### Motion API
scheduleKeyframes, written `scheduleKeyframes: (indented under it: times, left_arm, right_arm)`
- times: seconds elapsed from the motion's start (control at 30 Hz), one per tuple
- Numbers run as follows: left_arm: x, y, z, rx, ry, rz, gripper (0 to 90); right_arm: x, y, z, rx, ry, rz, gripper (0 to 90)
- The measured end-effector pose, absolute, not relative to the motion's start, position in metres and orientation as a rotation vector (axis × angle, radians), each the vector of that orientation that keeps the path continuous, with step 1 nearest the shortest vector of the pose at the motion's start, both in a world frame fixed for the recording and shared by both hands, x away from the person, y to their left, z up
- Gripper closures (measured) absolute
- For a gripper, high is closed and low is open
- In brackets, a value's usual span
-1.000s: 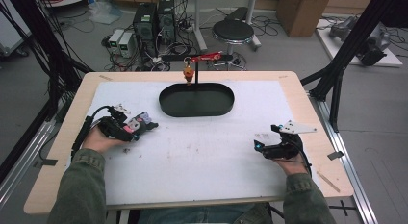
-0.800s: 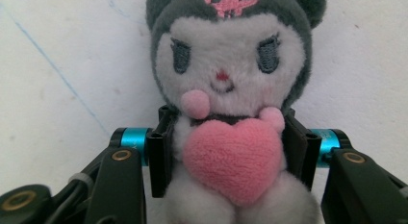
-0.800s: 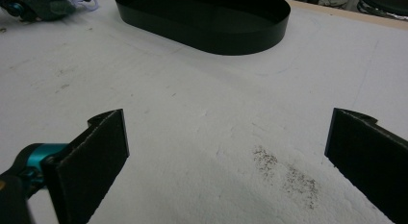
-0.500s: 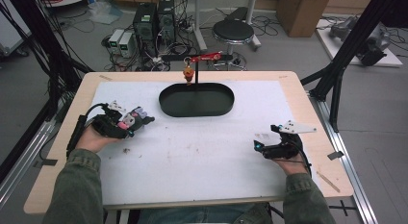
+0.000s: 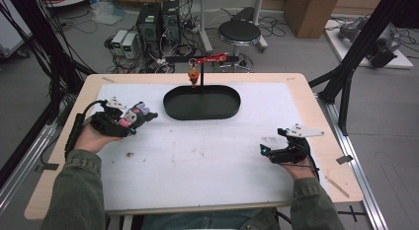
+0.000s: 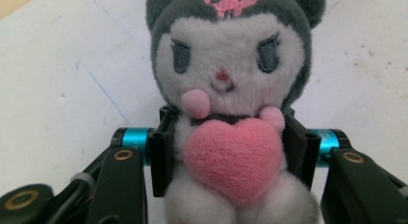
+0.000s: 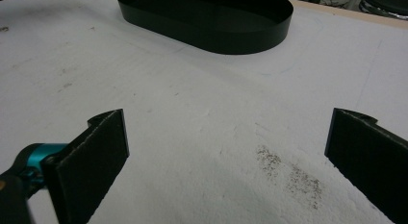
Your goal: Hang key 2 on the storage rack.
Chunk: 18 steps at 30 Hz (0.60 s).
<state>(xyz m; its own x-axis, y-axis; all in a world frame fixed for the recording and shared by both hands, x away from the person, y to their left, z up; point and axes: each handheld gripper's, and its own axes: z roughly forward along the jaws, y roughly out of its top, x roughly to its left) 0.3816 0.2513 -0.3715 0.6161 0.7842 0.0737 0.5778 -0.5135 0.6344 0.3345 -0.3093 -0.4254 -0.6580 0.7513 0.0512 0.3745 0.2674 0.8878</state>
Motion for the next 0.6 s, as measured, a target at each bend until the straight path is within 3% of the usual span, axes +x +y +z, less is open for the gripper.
scheduleKeyframes:
  times: [0.6]
  left_arm:
    - [0.398, 0.229, -0.349, 2.238, 1.057, 0.536, 49.2]
  right_arm:
    - [0.335, -0.309, -0.426, 1.022, 2.165, 1.354, 0.4]
